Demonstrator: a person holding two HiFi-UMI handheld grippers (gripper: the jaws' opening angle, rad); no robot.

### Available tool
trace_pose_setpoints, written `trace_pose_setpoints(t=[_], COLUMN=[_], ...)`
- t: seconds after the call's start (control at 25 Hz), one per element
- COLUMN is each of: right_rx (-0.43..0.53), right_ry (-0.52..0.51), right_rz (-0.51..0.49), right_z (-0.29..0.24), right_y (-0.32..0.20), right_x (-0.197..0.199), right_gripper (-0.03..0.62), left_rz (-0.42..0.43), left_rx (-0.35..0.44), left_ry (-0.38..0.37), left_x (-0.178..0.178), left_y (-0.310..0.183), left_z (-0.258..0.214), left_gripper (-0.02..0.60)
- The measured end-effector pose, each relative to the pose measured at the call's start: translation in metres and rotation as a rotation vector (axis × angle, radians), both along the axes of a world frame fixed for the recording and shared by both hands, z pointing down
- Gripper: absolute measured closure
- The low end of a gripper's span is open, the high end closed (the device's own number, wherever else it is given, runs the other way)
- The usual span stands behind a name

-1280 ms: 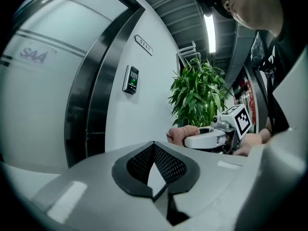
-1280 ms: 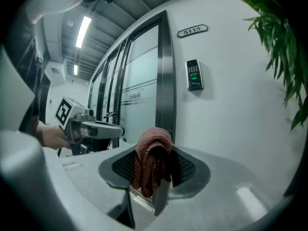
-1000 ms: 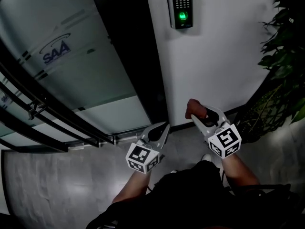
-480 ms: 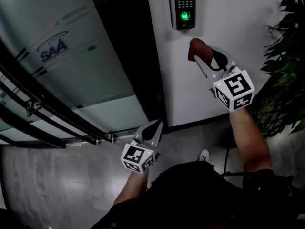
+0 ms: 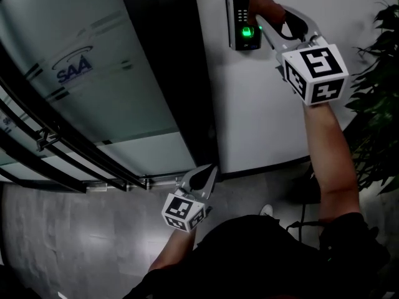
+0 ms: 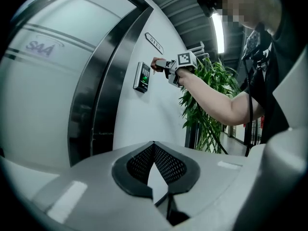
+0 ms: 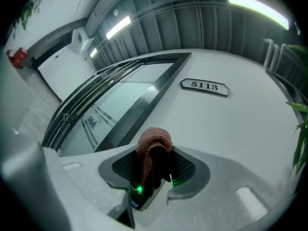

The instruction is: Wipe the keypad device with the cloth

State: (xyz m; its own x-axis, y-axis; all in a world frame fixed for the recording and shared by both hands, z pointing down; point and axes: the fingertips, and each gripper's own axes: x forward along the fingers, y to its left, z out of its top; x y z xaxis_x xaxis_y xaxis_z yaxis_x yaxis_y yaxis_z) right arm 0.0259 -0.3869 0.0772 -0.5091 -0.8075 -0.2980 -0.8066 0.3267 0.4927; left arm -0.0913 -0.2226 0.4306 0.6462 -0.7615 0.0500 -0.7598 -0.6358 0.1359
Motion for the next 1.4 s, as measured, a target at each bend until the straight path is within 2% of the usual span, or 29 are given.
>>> trace_pose_setpoints(t=[0.16, 0.56, 0.8, 1.4], right_rx=[0.022, -0.018, 0.018, -0.045], right_ry=[0.014, 0.016, 0.089, 0.090], right_rz=[0.009, 0.067, 0.122, 0.113], right_z=[-0.014, -0.009, 0.002, 0.051], right_y=[-0.013, -0.055, -0.056, -0.056], right_x=[-0.010, -0.021, -0.026, -0.025], right_gripper=[0.445, 0.445, 0.445, 0.445], left_rz=[-0.017, -0.028, -0.035, -0.017], left_rx=[-0.005, -0.010, 0.003, -0.008], left_ry=[0.000, 0.001, -0.008, -0.017], left_x=[-0.004, -0.010, -0.014, -0.008], left_y=[-0.003, -0.006, -0.007, -0.003], left_z=[-0.001, 0.000, 0.001, -0.002], left_gripper=[0.566, 0.566, 0.566, 0.566])
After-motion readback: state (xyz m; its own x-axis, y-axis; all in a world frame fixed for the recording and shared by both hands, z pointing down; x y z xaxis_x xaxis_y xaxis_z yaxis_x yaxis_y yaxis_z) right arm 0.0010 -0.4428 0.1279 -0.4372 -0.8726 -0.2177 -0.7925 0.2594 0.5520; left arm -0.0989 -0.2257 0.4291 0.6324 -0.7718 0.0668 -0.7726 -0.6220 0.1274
